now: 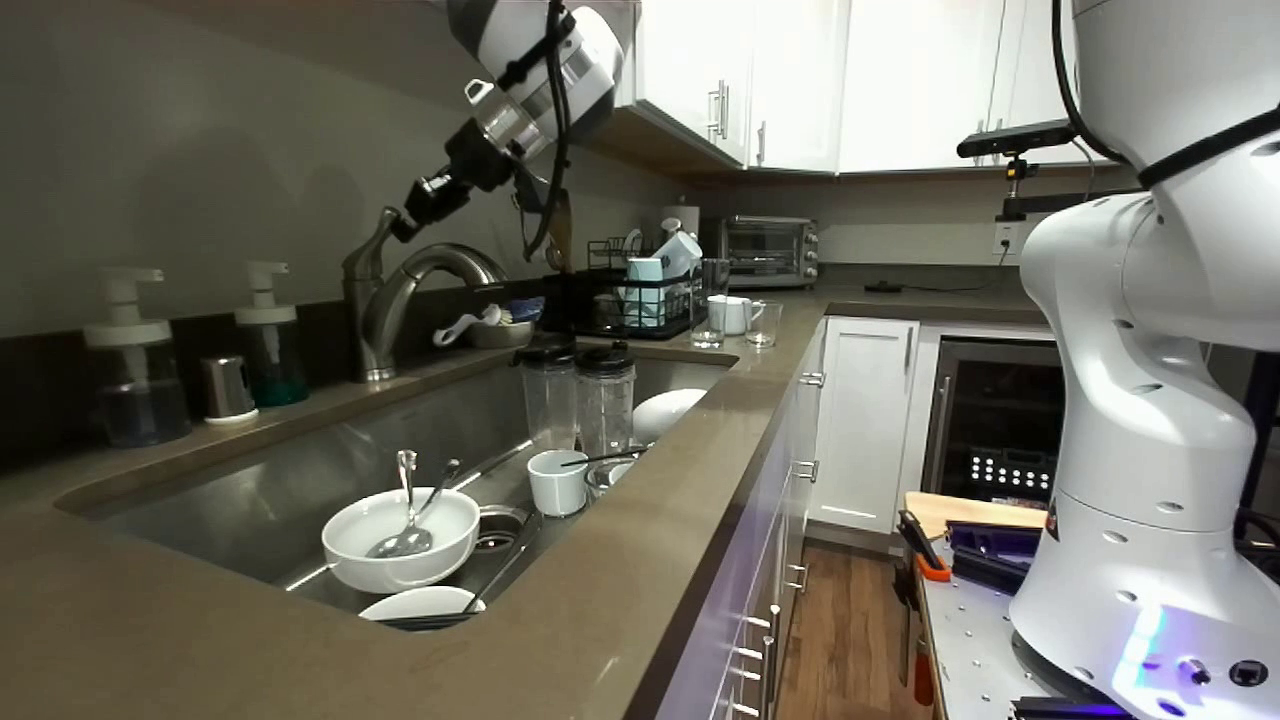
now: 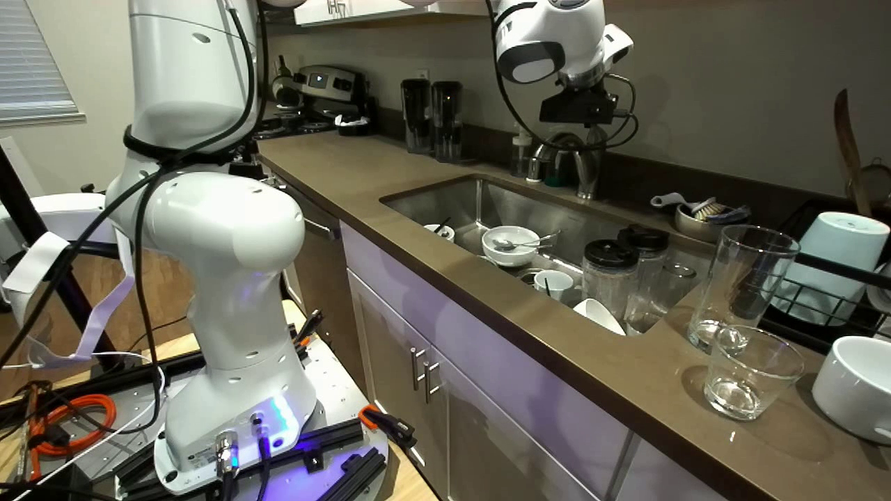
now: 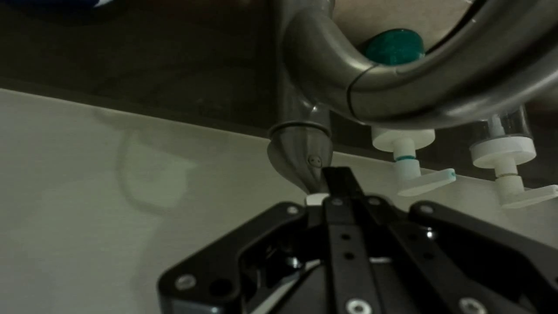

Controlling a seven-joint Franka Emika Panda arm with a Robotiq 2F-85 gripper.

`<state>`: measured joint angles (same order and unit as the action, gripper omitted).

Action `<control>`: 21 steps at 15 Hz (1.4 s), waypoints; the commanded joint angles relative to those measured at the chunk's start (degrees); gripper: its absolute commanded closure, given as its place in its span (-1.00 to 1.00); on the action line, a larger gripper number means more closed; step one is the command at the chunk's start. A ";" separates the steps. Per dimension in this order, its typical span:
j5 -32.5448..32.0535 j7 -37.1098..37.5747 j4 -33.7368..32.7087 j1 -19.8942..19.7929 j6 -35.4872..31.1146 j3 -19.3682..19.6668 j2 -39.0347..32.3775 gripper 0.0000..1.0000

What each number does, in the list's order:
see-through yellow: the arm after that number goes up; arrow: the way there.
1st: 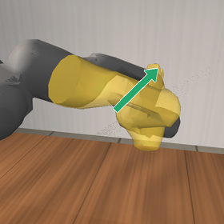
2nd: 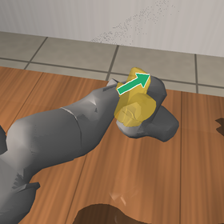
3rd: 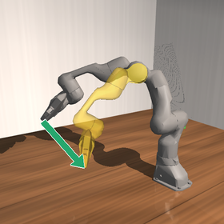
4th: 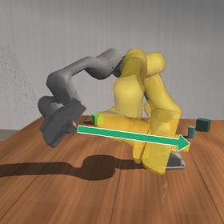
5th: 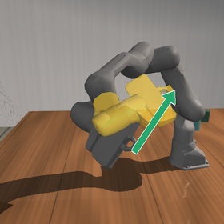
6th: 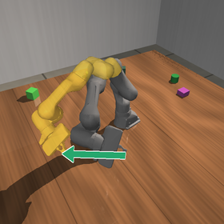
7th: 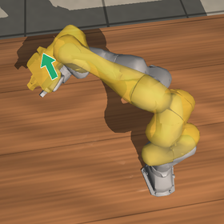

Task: Push the faucet handle backwards

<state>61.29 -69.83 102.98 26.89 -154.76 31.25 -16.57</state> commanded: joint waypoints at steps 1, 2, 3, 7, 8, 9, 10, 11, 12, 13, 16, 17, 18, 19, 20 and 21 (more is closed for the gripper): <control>1.39 -2.48 -2.23 -0.20 1.05 -1.12 0.56 1.00; 1.22 -2.34 -2.60 -0.20 1.17 -1.12 0.42 1.00; 1.08 -2.20 -2.87 -0.18 1.22 -1.13 0.36 1.00; -0.24 -1.42 -4.19 0.26 1.14 -1.07 0.33 1.00; -0.55 -1.28 -4.82 0.31 1.14 -1.12 0.20 1.00; -0.96 -1.06 -5.74 0.34 1.38 -1.16 0.01 1.00; -1.28 -0.82 -6.71 0.38 1.71 -1.23 -0.16 1.00; -1.44 -0.73 -7.96 0.33 2.07 -1.44 -0.42 1.00; -1.35 -0.83 -9.57 0.18 2.06 -1.68 -0.77 1.00; -1.29 -0.97 -11.00 0.00 2.22 -1.86 -0.93 1.00; -1.02 -1.17 -13.81 -0.40 3.07 -1.96 -1.14 1.00; -1.27 -0.38 -13.96 -0.47 4.05 -1.79 -1.07 1.00; -1.38 0.10 -13.82 -0.58 5.08 -1.67 -0.83 1.00; -1.15 0.26 -13.34 -0.75 6.19 -1.63 -0.57 1.00; -1.27 0.64 -12.74 -0.76 6.84 -1.39 -0.50 1.00; -1.34 0.95 -11.96 -0.87 7.92 -1.19 -0.21 1.00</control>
<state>60.35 -69.98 90.59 26.82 -150.04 29.70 -16.80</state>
